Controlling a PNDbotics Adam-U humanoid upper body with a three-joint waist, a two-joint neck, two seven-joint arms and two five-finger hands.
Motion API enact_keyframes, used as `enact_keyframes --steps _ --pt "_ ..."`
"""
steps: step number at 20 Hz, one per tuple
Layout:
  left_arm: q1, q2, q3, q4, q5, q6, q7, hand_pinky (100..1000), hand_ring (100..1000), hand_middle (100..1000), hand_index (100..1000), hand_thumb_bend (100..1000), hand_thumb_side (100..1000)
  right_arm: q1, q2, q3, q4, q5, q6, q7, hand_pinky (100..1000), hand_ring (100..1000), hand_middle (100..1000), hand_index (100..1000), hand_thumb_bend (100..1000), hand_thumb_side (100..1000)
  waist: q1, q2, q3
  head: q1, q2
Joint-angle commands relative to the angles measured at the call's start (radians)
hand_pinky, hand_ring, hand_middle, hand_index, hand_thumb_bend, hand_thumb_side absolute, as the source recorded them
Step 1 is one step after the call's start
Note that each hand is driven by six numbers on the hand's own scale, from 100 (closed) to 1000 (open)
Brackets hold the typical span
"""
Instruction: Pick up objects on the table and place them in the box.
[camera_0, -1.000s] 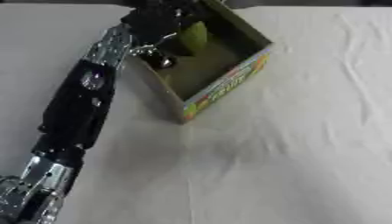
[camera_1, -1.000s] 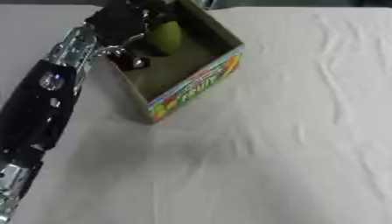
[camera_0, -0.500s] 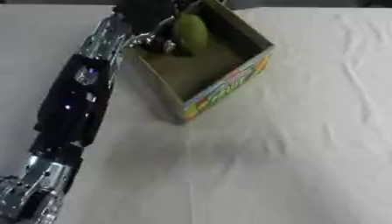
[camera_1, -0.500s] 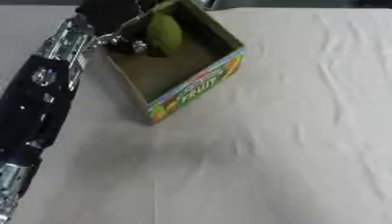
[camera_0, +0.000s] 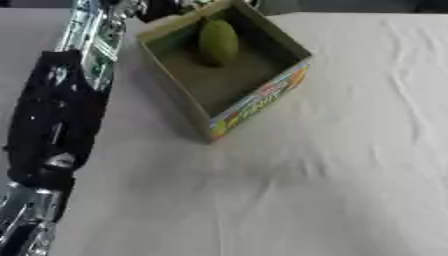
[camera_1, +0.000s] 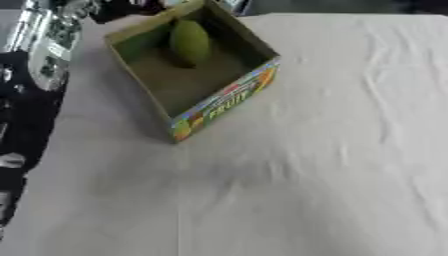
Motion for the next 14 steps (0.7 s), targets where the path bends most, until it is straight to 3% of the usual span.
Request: enact_keyframes --steps 1,6,11,14 --pt "0.018 0.077 0.027 -0.109 0.146 0.044 0.018 755 741 682 790 100 151 0.004 -0.052 -0.021 -0.016 0.023 -0.001 -0.02 859 722 683 790 100 411 0.003 -0.031 0.014 -0.034 0.011" --pt "0.128 0.217 0.076 -0.228 0.451 0.104 0.024 731 713 650 758 100 311 0.044 -0.087 -0.039 -0.016 0.064 0.0 -0.046 859 721 681 789 100 413 0.014 -0.037 0.06 -0.109 0.02" --pt "0.27 0.344 0.16 -0.357 0.734 0.142 0.105 717 702 637 744 100 357 0.076 -0.104 -0.054 -0.016 0.1 0.002 -0.076 859 722 682 789 100 422 0.017 -0.037 0.093 -0.16 0.012" --pt "0.376 0.398 0.2 -0.433 0.847 0.146 0.18 716 701 639 750 100 378 0.089 -0.113 -0.059 -0.016 0.114 0.007 -0.088 858 723 682 789 100 433 0.018 -0.035 0.11 -0.171 0.01"
